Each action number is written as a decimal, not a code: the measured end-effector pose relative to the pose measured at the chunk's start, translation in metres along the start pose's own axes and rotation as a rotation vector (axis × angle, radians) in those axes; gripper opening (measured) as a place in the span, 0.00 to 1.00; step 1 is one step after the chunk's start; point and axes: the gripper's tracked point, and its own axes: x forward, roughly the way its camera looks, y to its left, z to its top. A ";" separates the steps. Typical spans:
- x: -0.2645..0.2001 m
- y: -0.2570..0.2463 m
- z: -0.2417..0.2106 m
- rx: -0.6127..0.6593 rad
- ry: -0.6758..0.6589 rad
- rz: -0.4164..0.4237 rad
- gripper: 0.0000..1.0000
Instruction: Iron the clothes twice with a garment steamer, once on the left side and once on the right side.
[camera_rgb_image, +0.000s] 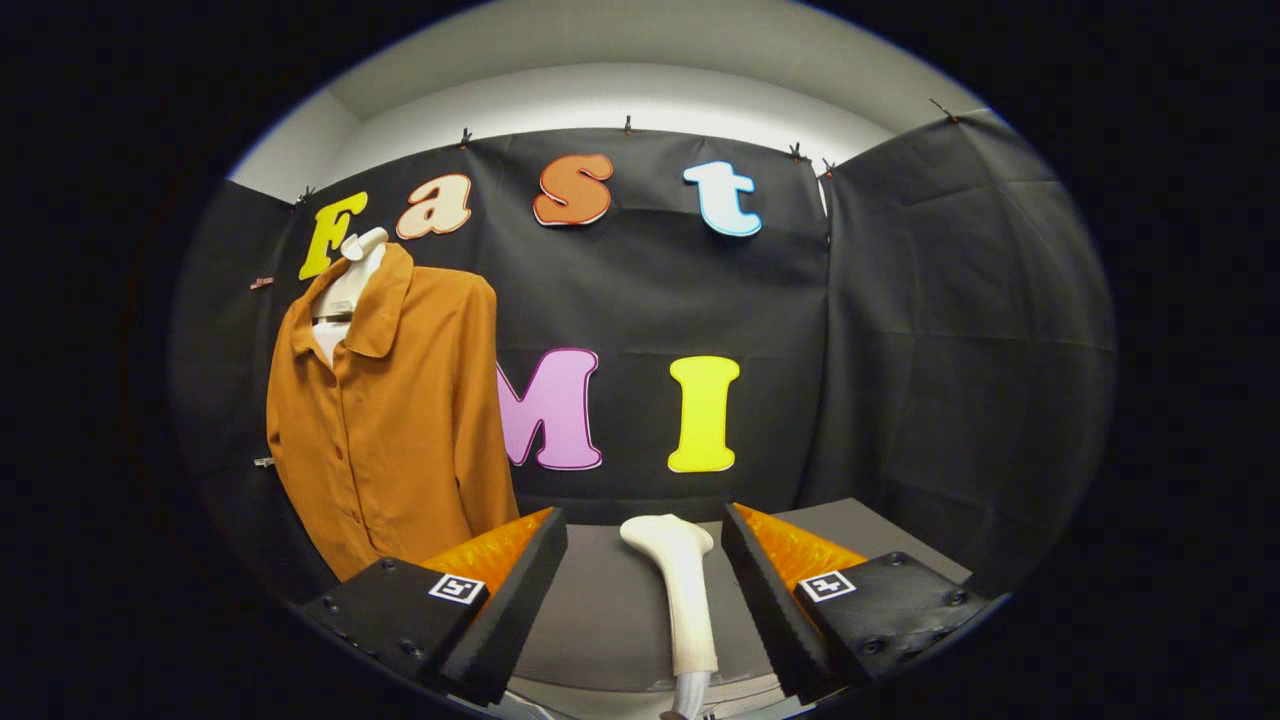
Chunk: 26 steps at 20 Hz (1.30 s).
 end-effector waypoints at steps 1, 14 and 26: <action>0.013 -0.006 -0.007 0.001 0.026 0.011 0.98; 0.096 -0.025 -0.109 0.084 0.388 0.101 0.98; 0.099 -0.023 -0.164 0.010 0.681 0.167 0.91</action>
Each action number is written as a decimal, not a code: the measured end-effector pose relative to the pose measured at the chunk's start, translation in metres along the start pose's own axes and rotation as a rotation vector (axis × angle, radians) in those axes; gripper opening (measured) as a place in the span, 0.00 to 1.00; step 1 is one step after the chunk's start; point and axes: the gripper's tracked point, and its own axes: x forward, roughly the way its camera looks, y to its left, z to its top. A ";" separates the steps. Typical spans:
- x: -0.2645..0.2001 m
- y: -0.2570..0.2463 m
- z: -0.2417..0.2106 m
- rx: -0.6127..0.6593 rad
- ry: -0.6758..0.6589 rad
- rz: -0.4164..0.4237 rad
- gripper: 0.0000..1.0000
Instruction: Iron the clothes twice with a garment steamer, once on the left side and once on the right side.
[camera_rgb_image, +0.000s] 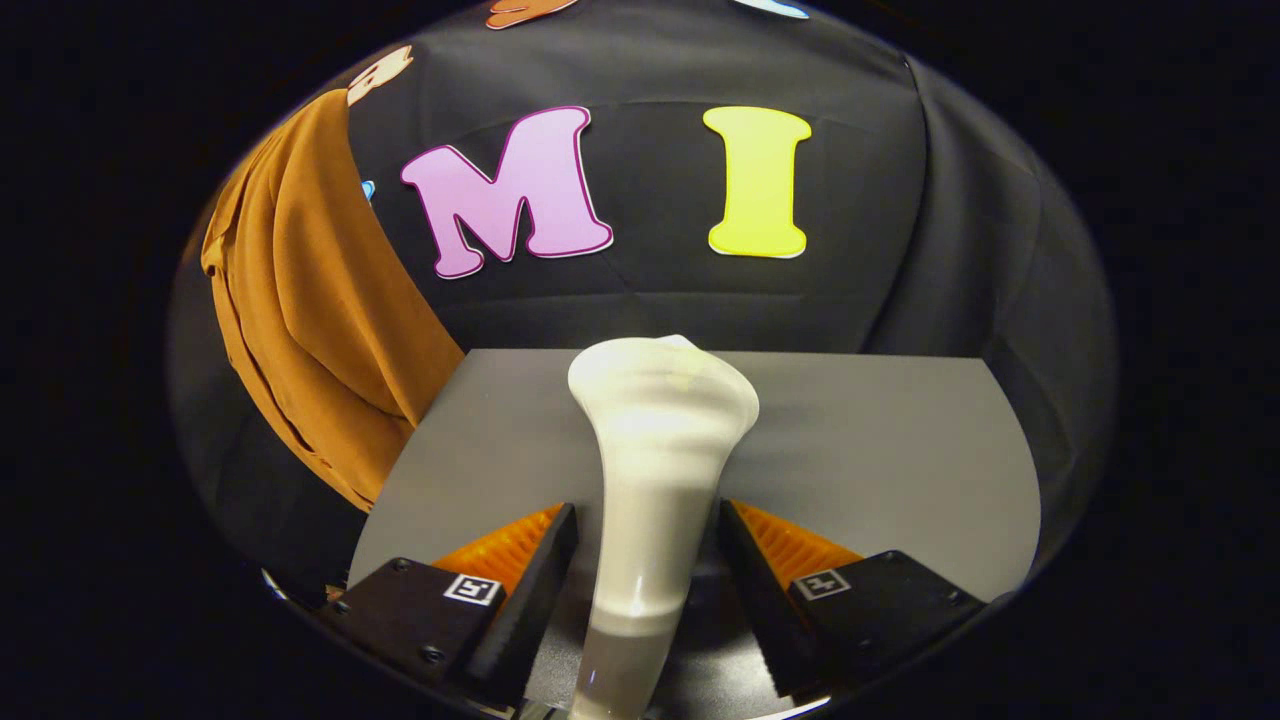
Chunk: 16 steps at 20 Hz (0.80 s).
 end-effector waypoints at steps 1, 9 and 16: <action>0.005 -0.002 -0.003 0.002 0.013 -0.008 0.84; 0.004 0.011 -0.002 0.060 -0.002 0.058 0.43; -0.009 0.012 0.014 0.118 -0.094 0.096 0.43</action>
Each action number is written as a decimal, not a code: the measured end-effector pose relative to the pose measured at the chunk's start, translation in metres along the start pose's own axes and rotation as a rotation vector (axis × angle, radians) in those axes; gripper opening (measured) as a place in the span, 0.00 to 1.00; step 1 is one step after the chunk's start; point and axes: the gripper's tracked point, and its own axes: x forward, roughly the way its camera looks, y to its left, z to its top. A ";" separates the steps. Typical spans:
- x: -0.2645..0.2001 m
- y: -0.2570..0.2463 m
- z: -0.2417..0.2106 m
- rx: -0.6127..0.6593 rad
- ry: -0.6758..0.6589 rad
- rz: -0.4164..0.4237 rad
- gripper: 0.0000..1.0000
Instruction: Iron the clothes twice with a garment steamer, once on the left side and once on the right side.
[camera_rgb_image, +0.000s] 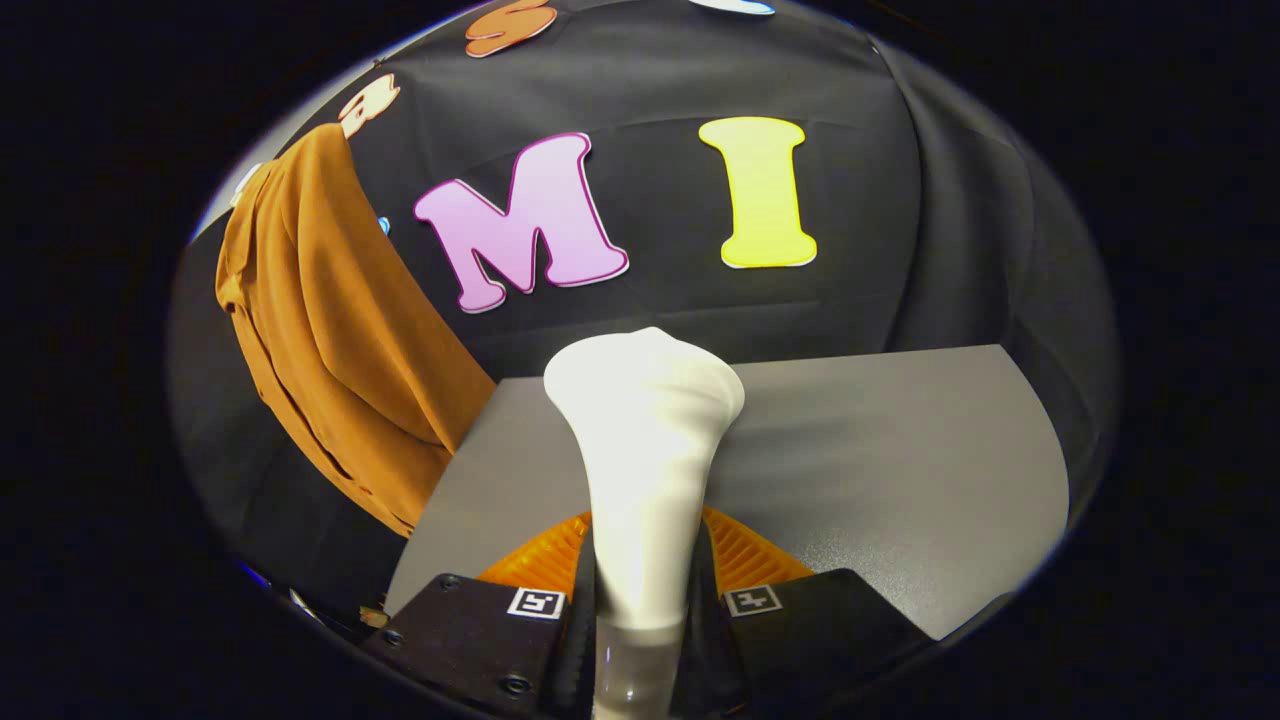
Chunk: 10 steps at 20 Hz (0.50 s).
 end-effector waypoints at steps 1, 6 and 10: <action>-0.005 0.000 0.005 0.010 -0.029 -0.002 0.43; -0.055 0.005 0.032 0.031 -0.259 -0.034 0.43; -0.114 0.037 0.041 0.094 -0.450 -0.034 0.42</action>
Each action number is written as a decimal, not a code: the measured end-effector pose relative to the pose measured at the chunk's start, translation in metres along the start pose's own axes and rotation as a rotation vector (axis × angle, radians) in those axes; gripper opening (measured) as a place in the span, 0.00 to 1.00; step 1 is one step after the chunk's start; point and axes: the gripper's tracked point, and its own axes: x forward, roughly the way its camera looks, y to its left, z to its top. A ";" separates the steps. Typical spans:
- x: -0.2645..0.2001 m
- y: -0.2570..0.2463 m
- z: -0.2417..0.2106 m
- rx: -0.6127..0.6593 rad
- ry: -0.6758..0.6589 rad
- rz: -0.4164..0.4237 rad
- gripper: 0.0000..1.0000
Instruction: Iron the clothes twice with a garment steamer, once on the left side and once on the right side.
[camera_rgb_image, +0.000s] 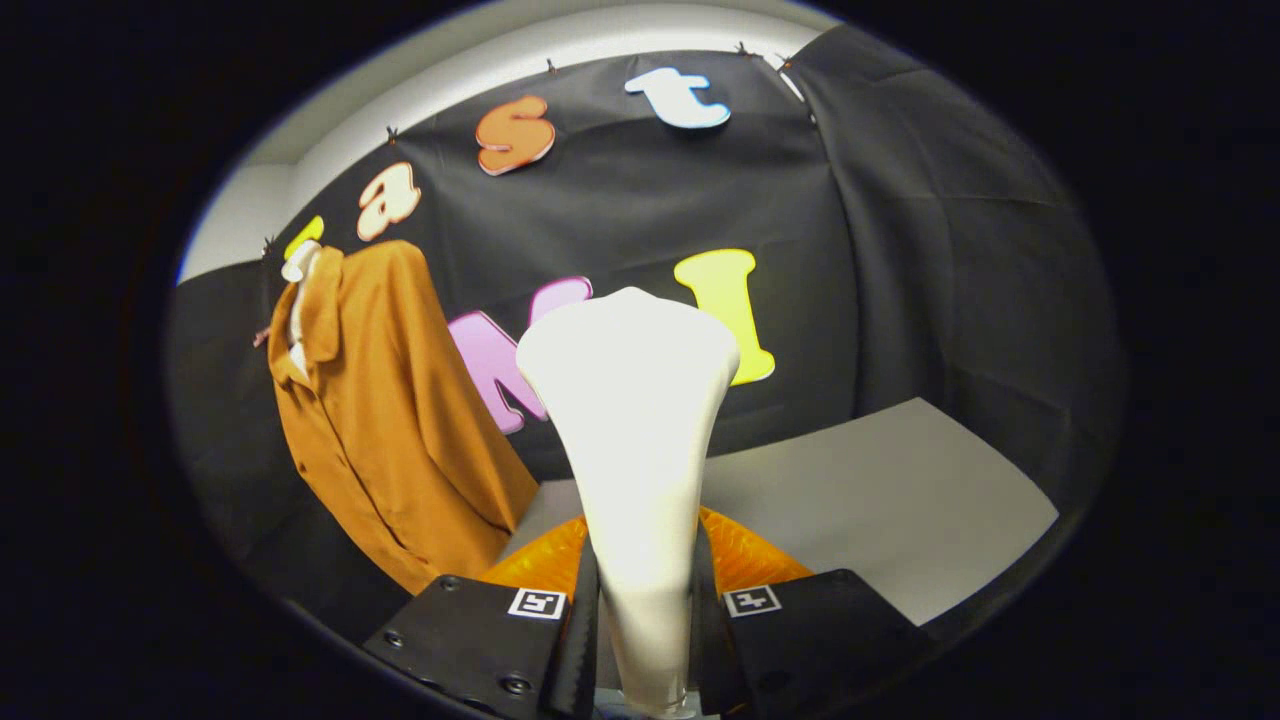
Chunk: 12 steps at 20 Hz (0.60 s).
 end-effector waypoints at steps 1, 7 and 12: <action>-0.011 0.011 0.003 0.006 -0.028 0.000 0.42; -0.077 0.107 0.017 -0.049 -0.237 -0.052 0.43; -0.079 0.188 0.011 -0.126 -0.334 -0.100 0.42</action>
